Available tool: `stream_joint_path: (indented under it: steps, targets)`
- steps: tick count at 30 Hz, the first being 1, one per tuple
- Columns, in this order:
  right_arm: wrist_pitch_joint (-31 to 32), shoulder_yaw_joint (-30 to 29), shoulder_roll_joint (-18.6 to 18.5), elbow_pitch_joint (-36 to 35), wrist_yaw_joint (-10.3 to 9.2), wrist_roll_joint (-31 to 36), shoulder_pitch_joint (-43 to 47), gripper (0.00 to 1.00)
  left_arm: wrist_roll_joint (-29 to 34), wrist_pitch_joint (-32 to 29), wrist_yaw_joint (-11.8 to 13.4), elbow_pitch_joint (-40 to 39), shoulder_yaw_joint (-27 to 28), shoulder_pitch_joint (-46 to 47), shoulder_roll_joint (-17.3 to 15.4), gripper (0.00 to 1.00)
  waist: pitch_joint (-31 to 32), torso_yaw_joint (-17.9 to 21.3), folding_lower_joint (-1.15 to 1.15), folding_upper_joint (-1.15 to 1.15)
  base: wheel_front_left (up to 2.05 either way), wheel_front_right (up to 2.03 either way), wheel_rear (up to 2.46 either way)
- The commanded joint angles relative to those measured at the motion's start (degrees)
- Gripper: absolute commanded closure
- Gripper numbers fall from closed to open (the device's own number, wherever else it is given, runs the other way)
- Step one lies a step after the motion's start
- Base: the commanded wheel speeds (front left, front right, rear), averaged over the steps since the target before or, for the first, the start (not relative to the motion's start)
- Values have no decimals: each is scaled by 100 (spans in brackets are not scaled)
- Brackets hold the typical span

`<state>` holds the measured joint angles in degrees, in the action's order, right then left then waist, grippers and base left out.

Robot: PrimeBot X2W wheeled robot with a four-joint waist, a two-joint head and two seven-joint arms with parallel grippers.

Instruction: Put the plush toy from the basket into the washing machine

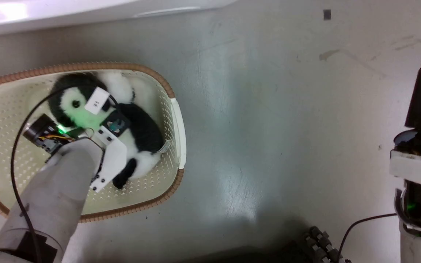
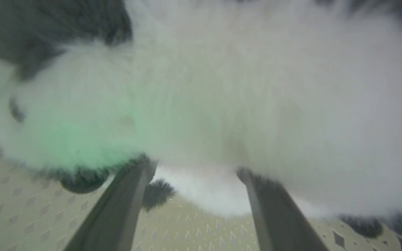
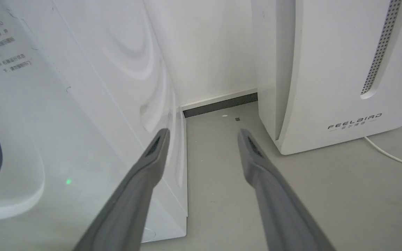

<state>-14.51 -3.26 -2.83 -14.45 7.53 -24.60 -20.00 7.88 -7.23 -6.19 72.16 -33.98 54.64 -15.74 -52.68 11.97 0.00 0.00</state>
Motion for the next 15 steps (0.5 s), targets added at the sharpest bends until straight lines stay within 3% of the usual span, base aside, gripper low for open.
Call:
stream_joint_path:
  steps: [1, 5, 6, 7, 15]
  targets:
    - [-49, -21, -5, -54, -4, -57, -143, 0, -32, -49, 67, 179, -44, 77, -92, 0, -87, 41, 0, 0, 0, 0, 0]
    - [-49, -45, -5, -34, -4, -56, -163, 0, -48, -33, 87, 179, -79, 67, -102, 0, -74, 43, 0, 0, 0, 0, 0]
    - [-49, -52, -5, -27, -4, -55, -166, 0, -62, -30, 83, 179, -84, 62, -102, 70, -65, 40, 0, 0, 0, 0, 0]
    - [-49, -57, -5, -21, -4, -54, -167, 0, -83, -33, 80, 179, -83, 54, -102, 100, -53, 38, 0, 0, 0, 0, 0]
    - [-49, -63, -5, 5, -4, -39, -150, 0, -248, -66, 19, 179, -131, -42, -88, 100, 108, 31, 0, 0, 0, 0, 0]
